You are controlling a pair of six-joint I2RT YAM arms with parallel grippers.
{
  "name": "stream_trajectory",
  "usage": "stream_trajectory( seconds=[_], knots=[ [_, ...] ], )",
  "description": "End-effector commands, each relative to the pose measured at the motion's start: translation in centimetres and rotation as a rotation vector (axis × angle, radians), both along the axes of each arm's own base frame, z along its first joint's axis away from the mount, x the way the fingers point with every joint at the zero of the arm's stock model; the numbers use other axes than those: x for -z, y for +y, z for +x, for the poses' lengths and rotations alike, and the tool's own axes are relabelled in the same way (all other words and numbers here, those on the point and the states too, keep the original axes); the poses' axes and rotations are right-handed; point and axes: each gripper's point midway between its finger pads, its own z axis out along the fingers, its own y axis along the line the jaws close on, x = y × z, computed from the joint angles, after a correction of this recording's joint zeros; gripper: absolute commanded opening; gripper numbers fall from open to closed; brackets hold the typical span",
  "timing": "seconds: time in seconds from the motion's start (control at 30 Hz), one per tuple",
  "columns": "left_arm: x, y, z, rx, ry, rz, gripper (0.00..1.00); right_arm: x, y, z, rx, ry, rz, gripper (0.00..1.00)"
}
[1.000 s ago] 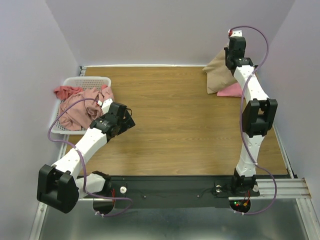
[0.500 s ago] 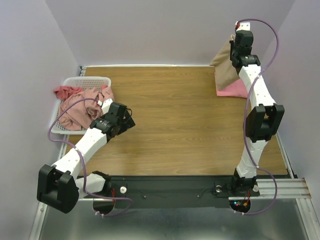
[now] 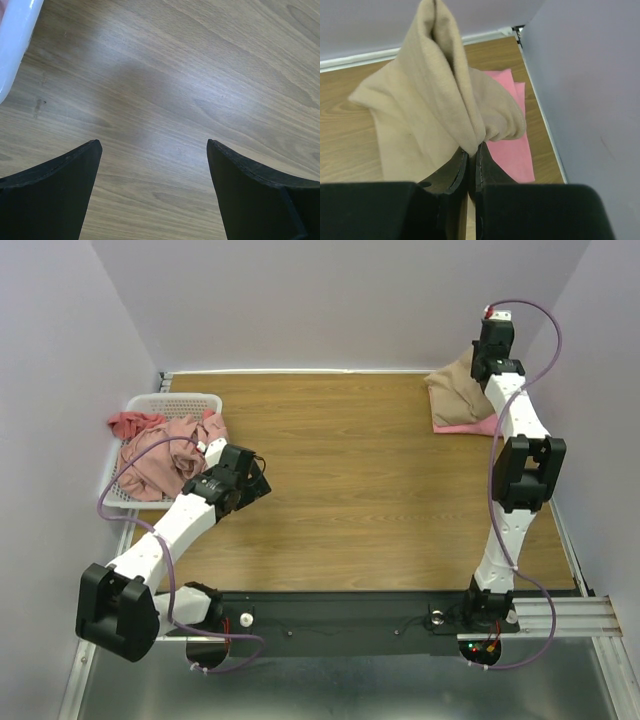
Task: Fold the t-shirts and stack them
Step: Neatly place the folded tshirt to the corner
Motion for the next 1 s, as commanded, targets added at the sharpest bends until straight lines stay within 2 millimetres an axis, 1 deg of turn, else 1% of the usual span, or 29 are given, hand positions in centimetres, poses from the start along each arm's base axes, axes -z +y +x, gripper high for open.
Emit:
stream_trajectory(
  seconds=[0.0, 0.03, 0.17, 0.2, 0.23, 0.27, 0.3, 0.33, 0.37, 0.4, 0.47, 0.5, 0.53, 0.57, 0.6, 0.63, 0.67, 0.7, 0.73, 0.77, 0.8, 0.83, 0.87, 0.9, 0.93, 0.97],
  knots=[
    [-1.2, 0.1, 1.0, -0.017, -0.032, 0.008, 0.98, -1.5, -2.4, 1.7, 0.019, -0.079, 0.019, 0.00],
    [-1.2, 0.1, 1.0, -0.017, -0.032, 0.008, 0.98, -0.7, -2.8, 2.1, 0.022, -0.066, 0.015, 0.01],
    [-1.0, 0.1, 1.2, -0.019, -0.022, 0.015, 0.98, 0.7, -4.3, 2.5, 0.066, -0.053, 0.004, 0.01],
    [-0.9, 0.1, 1.3, -0.017, -0.016, 0.019, 0.98, 1.2, -5.0, 2.6, 0.078, -0.046, 0.005, 0.02],
    [-0.9, 0.0, 1.3, -0.017, -0.016, 0.019, 0.98, 1.5, -5.3, 2.7, 0.086, -0.044, 0.007, 0.06],
    [-0.9, 0.0, 1.4, -0.018, -0.017, 0.020, 0.98, 1.8, -5.8, 2.7, 0.102, -0.043, 0.007, 0.12],
    [-0.9, -0.1, 1.5, -0.017, -0.016, 0.018, 0.98, 2.3, -6.7, 2.6, 0.135, -0.037, -0.001, 0.53],
    [-0.9, -0.1, 1.5, -0.015, -0.014, 0.019, 0.98, 2.3, -7.1, 2.5, 0.160, -0.038, -0.010, 0.76],
    [-1.0, -0.1, 1.5, -0.015, -0.017, 0.017, 0.98, 2.6, -7.6, 2.3, 0.185, -0.034, -0.020, 0.93],
    [-1.1, -0.1, 1.6, -0.012, -0.017, 0.016, 0.98, 2.7, -8.0, 2.1, 0.209, -0.029, -0.034, 1.00],
    [-1.6, -0.3, 1.7, -0.009, -0.030, 0.010, 0.98, 2.4, -8.0, 1.9, 0.209, -0.032, -0.032, 1.00],
    [-1.7, -0.3, 1.7, -0.004, -0.033, 0.008, 0.98, 0.9, -7.6, 1.7, 0.199, -0.062, -0.017, 1.00],
    [-2.2, -0.3, 1.7, -0.002, -0.045, 0.002, 0.98, 1.0, -7.3, 1.4, 0.189, -0.059, -0.001, 1.00],
    [-2.5, -0.4, 1.7, 0.002, -0.053, -0.004, 0.98, 0.4, -6.9, 1.2, 0.180, -0.071, 0.017, 1.00],
    [-2.7, -0.5, 1.6, 0.009, -0.058, -0.010, 0.98, -0.6, -6.8, 0.7, 0.184, -0.095, 0.038, 1.00],
    [-2.9, -0.5, 1.5, 0.012, -0.064, -0.014, 0.98, -1.0, -6.3, 0.1, 0.209, -0.128, 0.095, 1.00],
    [-3.4, -0.6, 1.4, 0.016, -0.079, -0.024, 0.98, -2.7, -5.7, -1.4, 0.209, -0.153, 0.124, 1.00],
    [-3.7, -0.7, 1.3, 0.023, -0.087, -0.034, 0.98, -2.7, -5.0, -2.3, 0.199, -0.153, 0.164, 1.00],
    [-4.0, -0.8, 1.2, 0.027, -0.097, -0.043, 0.98, -3.0, -3.6, -2.8, 0.166, -0.173, 0.242, 1.00],
    [-4.6, -0.8, 1.0, 0.030, -0.119, -0.056, 0.98, -6.6, -2.6, -4.6, 0.134, -0.237, 0.280, 1.00],
    [-4.9, -0.8, 0.8, 0.036, -0.125, -0.066, 0.98, -4.1, -1.5, -6.0, 0.110, -0.180, 0.323, 1.00],
    [-5.2, -0.9, 0.6, 0.041, -0.134, -0.074, 0.99, -4.8, 0.1, -6.9, 0.060, -0.193, 0.392, 1.00],
    [-5.9, -0.9, 0.2, 0.047, -0.159, -0.089, 0.98, -4.5, 0.9, -8.1, 0.048, -0.183, 0.423, 1.00],
    [-6.5, -0.8, -0.2, 0.050, -0.181, -0.106, 0.99, -4.5, 2.4, -10.5, 0.013, -0.171, 0.472, 1.00],
    [-6.7, -0.9, -0.5, 0.054, -0.191, -0.115, 0.99, -3.6, 2.9, -12.0, 0.011, -0.148, 0.495, 1.00],
    [-6.4, -0.7, -0.9, 0.054, -0.186, -0.118, 0.99, -3.0, 3.4, -13.3, 0.018, -0.138, 0.515, 1.00]
  ],
)
